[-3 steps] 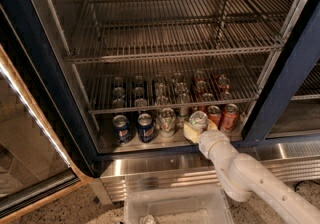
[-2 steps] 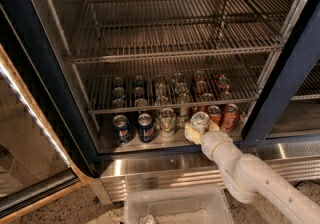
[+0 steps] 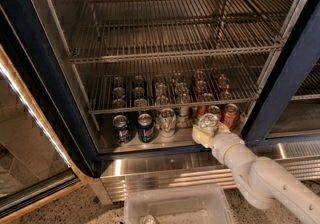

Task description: Pick 7up can from bottom shelf of fridge

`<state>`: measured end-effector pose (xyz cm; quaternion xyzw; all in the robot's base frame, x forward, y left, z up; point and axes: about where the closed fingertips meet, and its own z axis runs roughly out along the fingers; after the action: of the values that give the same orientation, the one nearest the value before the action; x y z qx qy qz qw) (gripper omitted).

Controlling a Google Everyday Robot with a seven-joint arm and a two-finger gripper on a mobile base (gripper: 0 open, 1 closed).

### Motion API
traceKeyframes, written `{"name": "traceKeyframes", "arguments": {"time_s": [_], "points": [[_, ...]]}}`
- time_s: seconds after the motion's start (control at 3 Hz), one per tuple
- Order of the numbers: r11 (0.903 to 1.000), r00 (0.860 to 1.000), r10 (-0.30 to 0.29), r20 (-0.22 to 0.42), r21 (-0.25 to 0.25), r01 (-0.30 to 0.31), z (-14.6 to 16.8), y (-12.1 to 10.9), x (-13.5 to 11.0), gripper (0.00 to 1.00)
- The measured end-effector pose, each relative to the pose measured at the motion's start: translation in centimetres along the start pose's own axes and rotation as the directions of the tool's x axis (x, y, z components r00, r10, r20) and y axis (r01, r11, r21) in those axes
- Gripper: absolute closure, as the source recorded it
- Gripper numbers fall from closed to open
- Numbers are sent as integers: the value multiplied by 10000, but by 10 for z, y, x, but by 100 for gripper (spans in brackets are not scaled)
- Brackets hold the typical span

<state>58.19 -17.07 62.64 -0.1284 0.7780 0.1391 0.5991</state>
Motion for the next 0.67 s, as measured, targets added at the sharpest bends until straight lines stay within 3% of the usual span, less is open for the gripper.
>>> {"name": "traceKeyframes", "arguments": {"time_s": [0.67], "points": [[9963, 9973, -99, -731, -860, 35, -19, -1, 3, 100]]}}
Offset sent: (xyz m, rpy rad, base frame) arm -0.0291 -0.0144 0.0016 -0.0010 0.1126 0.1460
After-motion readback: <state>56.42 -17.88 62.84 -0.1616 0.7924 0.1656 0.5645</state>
